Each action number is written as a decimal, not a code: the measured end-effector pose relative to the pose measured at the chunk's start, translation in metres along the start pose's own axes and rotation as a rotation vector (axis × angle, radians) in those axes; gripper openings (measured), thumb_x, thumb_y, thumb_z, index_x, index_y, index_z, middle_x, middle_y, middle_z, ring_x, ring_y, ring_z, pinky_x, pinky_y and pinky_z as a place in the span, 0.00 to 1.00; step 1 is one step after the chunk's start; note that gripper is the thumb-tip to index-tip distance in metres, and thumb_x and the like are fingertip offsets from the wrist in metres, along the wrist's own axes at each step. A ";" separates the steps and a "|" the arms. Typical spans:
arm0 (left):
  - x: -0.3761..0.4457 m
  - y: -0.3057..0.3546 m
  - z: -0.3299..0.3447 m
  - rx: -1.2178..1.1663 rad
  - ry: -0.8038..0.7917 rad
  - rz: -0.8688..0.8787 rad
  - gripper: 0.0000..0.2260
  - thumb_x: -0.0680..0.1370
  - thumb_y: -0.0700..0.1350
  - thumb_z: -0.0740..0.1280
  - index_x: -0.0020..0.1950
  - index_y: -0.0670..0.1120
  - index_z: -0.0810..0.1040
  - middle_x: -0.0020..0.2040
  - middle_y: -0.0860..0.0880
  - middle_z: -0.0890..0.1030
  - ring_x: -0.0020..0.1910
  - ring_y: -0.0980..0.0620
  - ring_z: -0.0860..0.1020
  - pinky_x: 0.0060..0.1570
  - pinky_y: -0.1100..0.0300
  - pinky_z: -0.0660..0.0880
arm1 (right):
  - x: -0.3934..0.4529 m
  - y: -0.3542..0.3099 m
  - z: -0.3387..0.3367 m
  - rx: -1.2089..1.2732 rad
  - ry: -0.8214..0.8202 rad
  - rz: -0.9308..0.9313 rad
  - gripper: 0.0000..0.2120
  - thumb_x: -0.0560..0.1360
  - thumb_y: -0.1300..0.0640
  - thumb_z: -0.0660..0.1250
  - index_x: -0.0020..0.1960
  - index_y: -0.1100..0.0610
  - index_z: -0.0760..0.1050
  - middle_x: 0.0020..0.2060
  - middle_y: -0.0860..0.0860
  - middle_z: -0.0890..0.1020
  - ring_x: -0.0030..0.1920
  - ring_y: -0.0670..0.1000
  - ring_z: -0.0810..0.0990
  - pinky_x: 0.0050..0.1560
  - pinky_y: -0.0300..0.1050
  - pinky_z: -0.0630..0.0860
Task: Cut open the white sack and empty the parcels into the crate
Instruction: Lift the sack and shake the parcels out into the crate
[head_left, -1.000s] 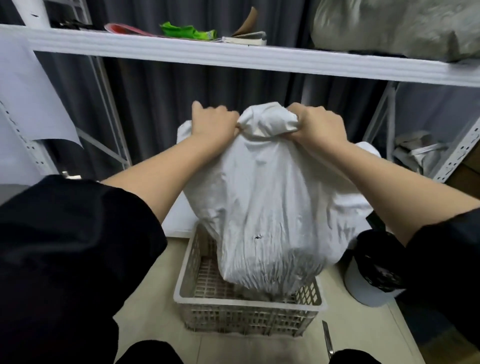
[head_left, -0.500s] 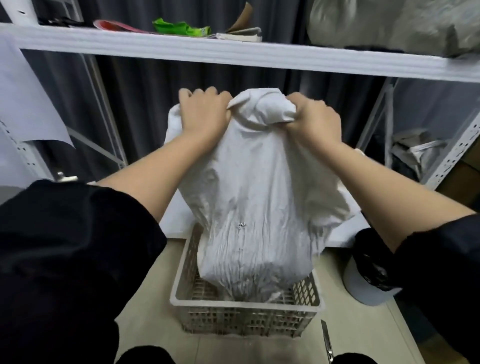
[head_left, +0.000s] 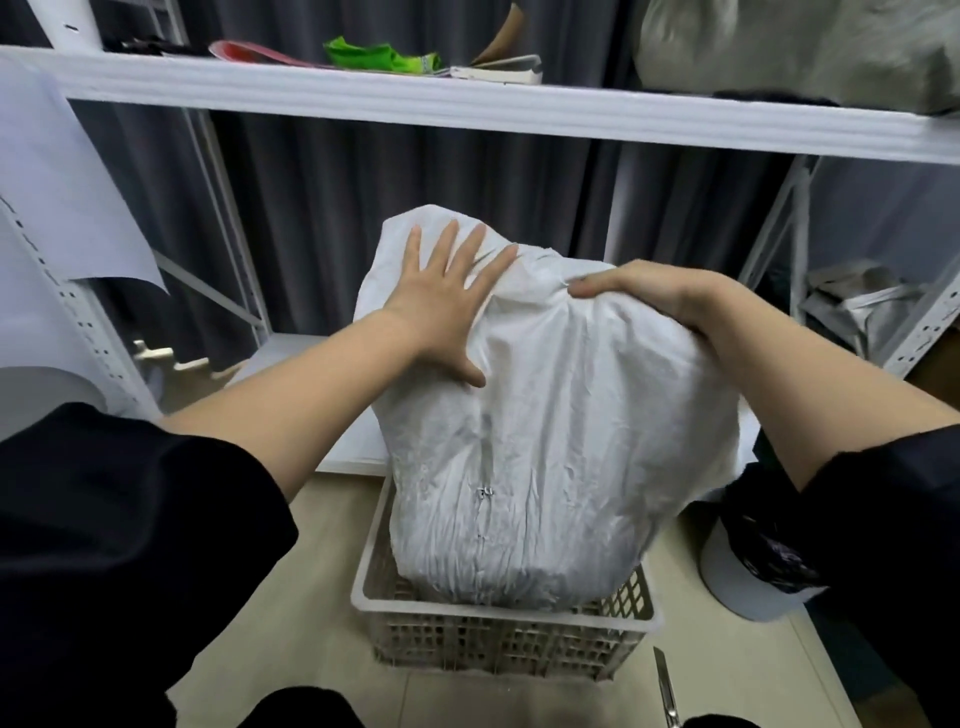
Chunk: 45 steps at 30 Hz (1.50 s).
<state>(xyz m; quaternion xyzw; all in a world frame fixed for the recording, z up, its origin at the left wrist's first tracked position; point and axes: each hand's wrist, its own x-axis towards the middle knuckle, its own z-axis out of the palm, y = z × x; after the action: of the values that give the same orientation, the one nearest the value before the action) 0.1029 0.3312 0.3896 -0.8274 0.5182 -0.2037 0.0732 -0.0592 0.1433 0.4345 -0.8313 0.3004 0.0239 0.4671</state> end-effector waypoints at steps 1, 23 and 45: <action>0.000 0.002 0.001 0.007 0.020 0.009 0.61 0.59 0.72 0.69 0.76 0.53 0.31 0.78 0.42 0.39 0.77 0.38 0.37 0.71 0.33 0.38 | -0.002 0.005 0.002 0.073 -0.099 0.051 0.24 0.66 0.38 0.71 0.56 0.50 0.82 0.53 0.55 0.84 0.54 0.57 0.83 0.62 0.54 0.74; 0.022 0.012 0.008 -0.225 0.083 0.016 0.11 0.68 0.58 0.67 0.40 0.52 0.75 0.40 0.54 0.75 0.47 0.49 0.75 0.53 0.54 0.64 | 0.021 0.021 0.076 -0.955 0.450 -0.298 0.46 0.61 0.37 0.73 0.72 0.49 0.58 0.61 0.53 0.75 0.58 0.58 0.75 0.54 0.53 0.69; 0.003 -0.025 -0.010 -0.980 0.375 -0.418 0.11 0.78 0.51 0.61 0.37 0.50 0.66 0.33 0.54 0.71 0.43 0.46 0.73 0.41 0.55 0.66 | 0.010 0.027 0.009 -0.706 0.693 -0.289 0.26 0.65 0.44 0.73 0.59 0.53 0.73 0.54 0.53 0.76 0.56 0.60 0.74 0.49 0.51 0.68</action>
<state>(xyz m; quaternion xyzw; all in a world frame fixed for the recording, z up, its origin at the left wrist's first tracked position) 0.1207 0.3404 0.4076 -0.7992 0.3816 -0.0930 -0.4549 -0.0627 0.1352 0.4049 -0.9305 0.2932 -0.2177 0.0295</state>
